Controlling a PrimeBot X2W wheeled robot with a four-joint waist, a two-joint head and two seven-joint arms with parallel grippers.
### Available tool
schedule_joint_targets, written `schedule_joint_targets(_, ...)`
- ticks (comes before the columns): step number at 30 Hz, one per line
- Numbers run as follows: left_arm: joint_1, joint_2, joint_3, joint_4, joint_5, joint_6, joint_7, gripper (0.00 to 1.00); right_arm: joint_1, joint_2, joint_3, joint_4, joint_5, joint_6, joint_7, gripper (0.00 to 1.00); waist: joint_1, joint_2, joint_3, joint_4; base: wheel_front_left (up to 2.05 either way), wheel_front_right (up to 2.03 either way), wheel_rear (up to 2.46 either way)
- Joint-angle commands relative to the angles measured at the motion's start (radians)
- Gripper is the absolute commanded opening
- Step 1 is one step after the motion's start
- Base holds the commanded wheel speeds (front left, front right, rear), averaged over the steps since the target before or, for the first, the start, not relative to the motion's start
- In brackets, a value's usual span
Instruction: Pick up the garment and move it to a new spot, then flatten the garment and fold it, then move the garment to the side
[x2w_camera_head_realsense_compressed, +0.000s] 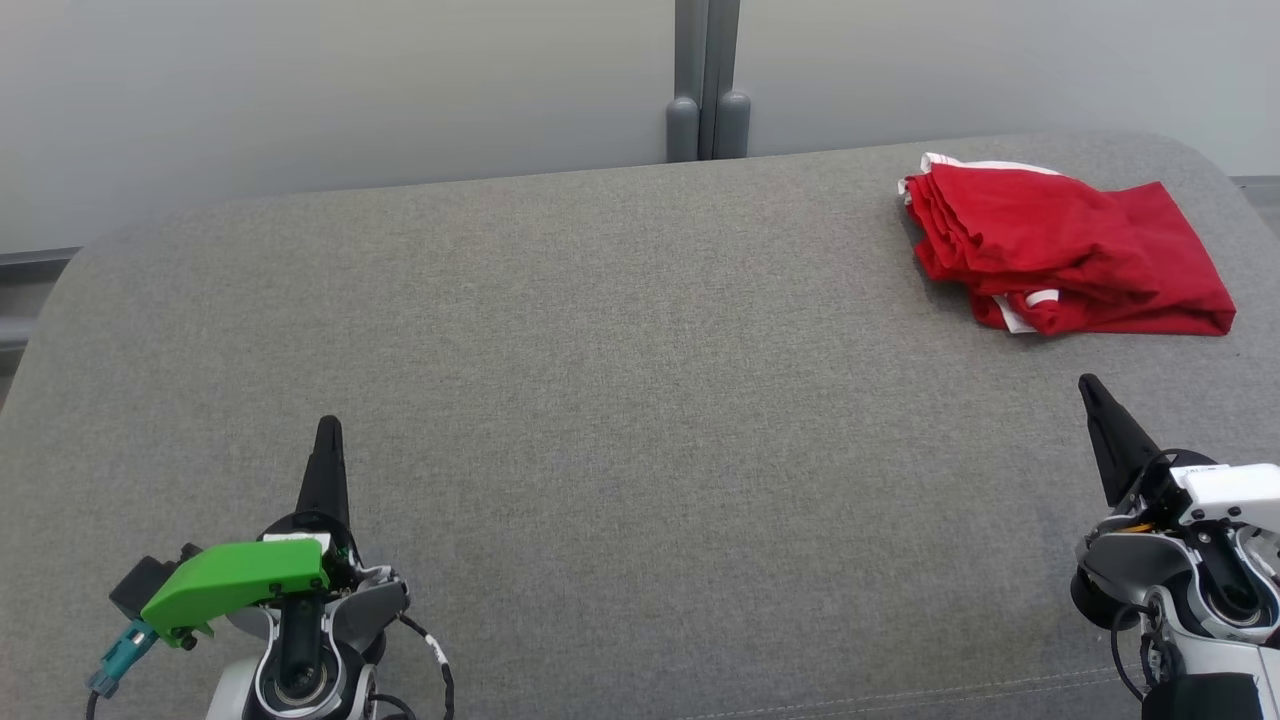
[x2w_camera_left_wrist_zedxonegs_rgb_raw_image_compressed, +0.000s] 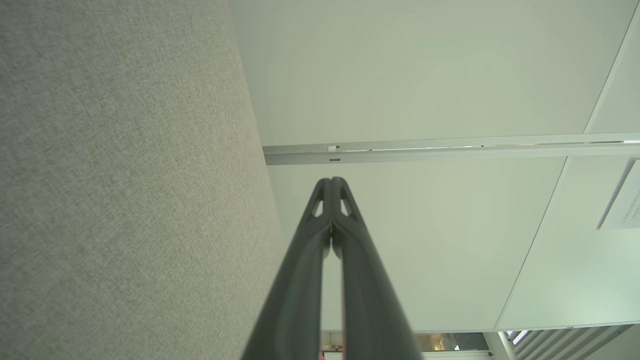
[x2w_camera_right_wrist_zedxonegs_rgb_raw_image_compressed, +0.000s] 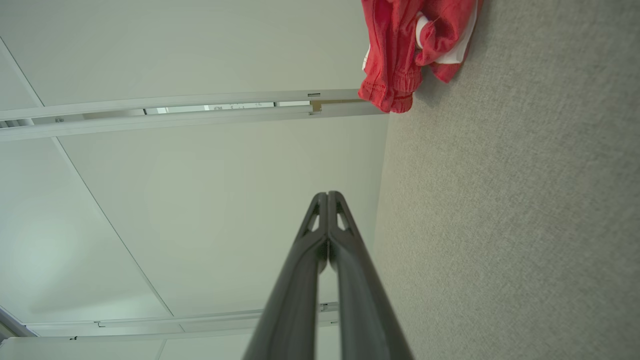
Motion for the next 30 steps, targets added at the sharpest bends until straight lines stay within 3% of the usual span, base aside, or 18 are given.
schedule_joint_targets(1, -0.012, 0.001, 0.0, 0.002, -0.005, -0.005, 0.0, 0.0, -0.006, -0.004, 0.001, 0.001, 0.006, 0.0, -0.001, 0.0, 0.0, 0.0, 0.0, 0.0, 0.0, 0.0, 0.0)
schedule_joint_targets(30, -0.012, 0.001, 0.0, 0.002, -0.006, -0.005, 0.0, 0.0, -0.006, -0.005, 0.003, 0.001, 0.007, 0.0, -0.003, 0.0, 0.0, 0.0, 0.0, 0.0, 0.0, 0.0, 0.0)
